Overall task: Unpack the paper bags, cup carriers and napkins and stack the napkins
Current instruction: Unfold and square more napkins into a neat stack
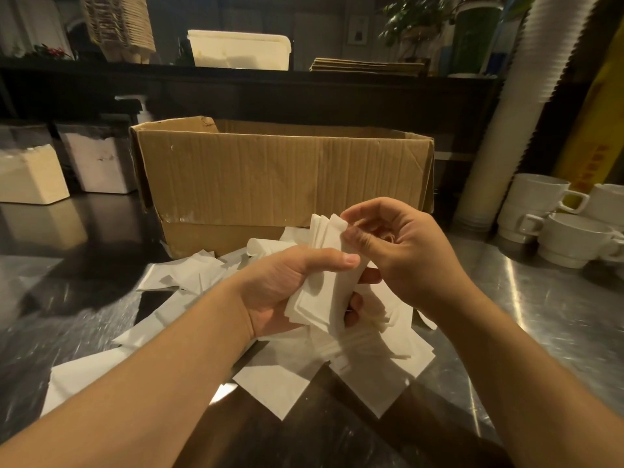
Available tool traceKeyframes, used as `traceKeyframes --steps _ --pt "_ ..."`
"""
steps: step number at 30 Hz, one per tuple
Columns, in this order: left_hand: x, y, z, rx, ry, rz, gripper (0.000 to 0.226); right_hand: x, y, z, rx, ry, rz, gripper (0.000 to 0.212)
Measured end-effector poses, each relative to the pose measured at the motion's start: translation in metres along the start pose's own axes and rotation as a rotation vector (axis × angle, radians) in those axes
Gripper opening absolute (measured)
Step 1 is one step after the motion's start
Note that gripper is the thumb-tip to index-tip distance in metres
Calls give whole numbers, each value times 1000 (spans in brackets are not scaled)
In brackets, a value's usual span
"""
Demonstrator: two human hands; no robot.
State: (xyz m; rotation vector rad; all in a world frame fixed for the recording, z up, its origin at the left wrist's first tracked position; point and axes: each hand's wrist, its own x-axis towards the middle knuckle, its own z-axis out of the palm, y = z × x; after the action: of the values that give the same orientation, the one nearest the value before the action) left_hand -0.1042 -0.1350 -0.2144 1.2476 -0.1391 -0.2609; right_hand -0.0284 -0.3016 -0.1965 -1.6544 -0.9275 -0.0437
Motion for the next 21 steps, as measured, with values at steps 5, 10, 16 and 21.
traceKeyframes --steps 5,10,16,21 --pt "1 0 1 19 10 29 41 1 2 1 -61 -1 17 9" --pt "0 -1 1 -88 -6 -23 36 0 0 0 -20 18 -40 16" --pt "-1 -2 -1 -50 24 -55 66 -1 3 3 -164 48 -145 23" --pt "5 -4 -5 -54 36 -83 96 -1 1 5 -142 32 -163 14"
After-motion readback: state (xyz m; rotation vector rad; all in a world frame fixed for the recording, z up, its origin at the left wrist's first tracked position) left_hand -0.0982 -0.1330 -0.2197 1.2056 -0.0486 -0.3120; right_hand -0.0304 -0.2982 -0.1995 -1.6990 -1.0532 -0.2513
